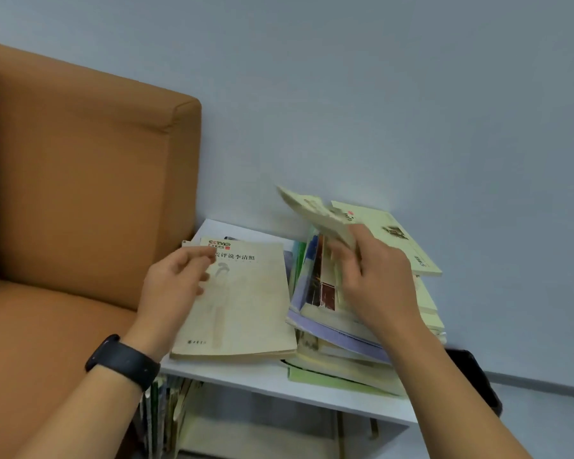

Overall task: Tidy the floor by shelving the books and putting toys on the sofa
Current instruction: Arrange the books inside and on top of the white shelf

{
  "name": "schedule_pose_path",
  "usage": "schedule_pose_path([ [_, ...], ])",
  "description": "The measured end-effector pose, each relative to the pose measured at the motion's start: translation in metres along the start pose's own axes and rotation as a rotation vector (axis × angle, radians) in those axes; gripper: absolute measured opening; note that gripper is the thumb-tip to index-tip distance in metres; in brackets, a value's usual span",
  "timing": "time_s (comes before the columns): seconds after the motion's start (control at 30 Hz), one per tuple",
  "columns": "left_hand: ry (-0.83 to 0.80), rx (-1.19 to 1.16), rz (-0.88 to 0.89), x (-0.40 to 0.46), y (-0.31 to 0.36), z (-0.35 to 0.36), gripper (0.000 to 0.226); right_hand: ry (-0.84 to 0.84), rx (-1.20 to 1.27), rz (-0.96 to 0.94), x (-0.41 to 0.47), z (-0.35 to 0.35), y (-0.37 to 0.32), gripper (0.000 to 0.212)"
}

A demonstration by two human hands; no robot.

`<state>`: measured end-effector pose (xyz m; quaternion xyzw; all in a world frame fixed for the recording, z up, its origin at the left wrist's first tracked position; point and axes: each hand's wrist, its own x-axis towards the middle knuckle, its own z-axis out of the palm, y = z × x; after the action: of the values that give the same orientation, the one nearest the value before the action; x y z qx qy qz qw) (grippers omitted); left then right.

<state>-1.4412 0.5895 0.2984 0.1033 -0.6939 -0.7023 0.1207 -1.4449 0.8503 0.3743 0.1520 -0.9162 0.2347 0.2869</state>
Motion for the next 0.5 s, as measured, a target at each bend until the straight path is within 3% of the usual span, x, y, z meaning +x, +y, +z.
schedule_pose_path([
  [0.1, -0.260, -0.663, -0.392, -0.004, 0.012, -0.004, 0.040, -0.099, 0.224, -0.158, -0.020, -0.002, -0.018, 0.026],
  [0.23, -0.422, -0.854, -0.568, -0.011, 0.008, -0.008, 0.052, -0.202, 0.232, -0.196, -0.028, 0.005, -0.027, 0.027],
  [0.4, -0.278, -0.808, -0.481, -0.011, 0.012, -0.008, 0.033, -0.298, 0.559, 0.067, -0.029, 0.003, -0.035, 0.026],
  [0.5, -0.035, -0.853, -0.417, -0.008, 0.013, -0.008, 0.026, -0.208, 0.303, -0.085, -0.024, 0.008, -0.029, 0.031],
])
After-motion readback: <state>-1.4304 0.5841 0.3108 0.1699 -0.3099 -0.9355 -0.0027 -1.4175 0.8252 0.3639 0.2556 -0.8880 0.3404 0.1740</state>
